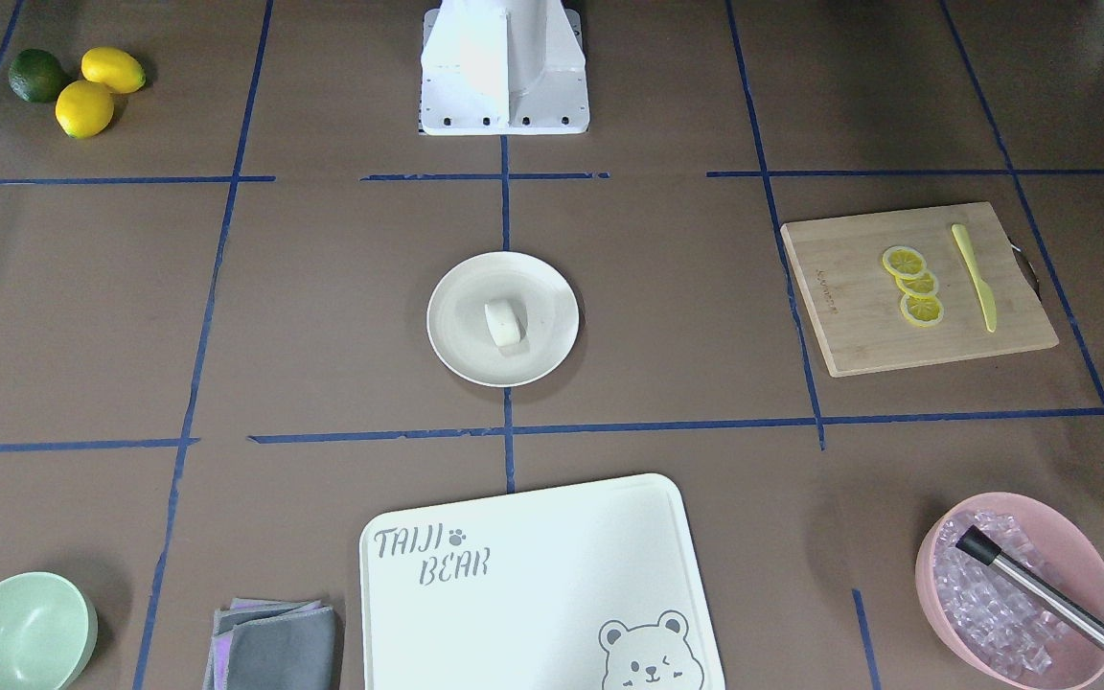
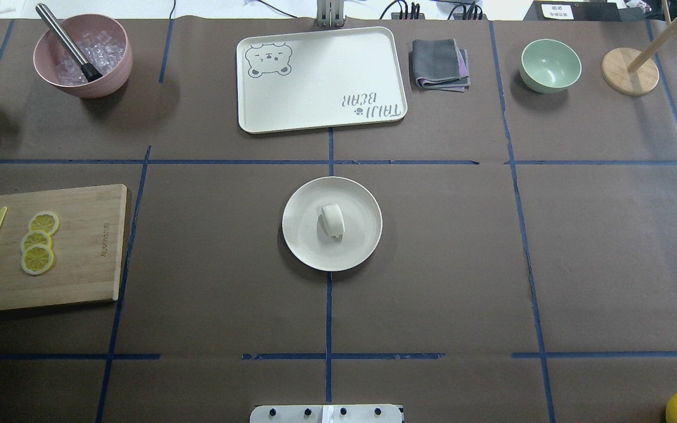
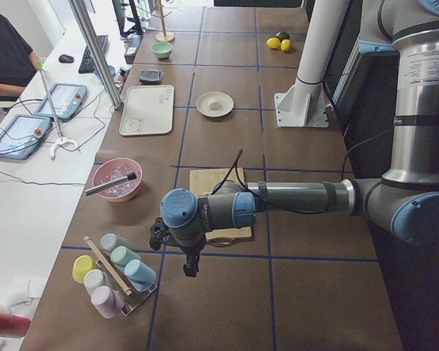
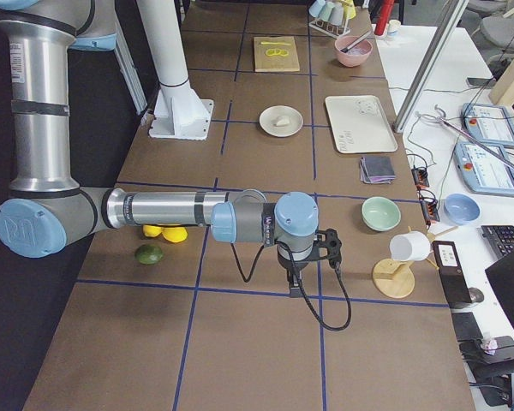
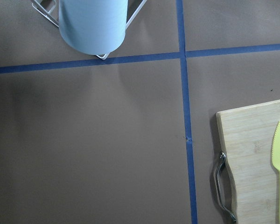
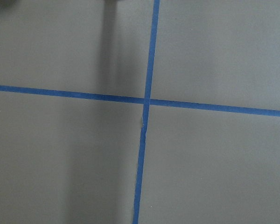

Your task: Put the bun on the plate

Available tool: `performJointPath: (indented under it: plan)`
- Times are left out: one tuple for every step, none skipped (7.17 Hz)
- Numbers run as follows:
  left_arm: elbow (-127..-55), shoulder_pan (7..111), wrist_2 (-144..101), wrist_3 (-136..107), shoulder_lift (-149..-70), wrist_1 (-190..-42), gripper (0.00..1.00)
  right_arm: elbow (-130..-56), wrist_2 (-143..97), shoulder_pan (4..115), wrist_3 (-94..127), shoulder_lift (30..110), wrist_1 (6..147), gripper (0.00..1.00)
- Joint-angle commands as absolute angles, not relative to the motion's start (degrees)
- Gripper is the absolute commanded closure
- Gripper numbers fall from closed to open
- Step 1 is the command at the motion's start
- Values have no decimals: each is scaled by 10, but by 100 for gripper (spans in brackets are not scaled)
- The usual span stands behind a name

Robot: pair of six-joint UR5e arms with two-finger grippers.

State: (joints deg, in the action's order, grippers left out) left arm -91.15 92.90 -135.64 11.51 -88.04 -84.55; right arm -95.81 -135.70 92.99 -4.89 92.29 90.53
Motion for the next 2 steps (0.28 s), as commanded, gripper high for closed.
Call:
performJointPath:
  plan:
    - [-911, 929, -1356, 115, -881, -846, 0, -958, -1357, 930, -48, 923, 905, 0]
    - [-911, 929, -1357, 116, -881, -846, 0, -958, -1357, 930, -48, 923, 905, 0]
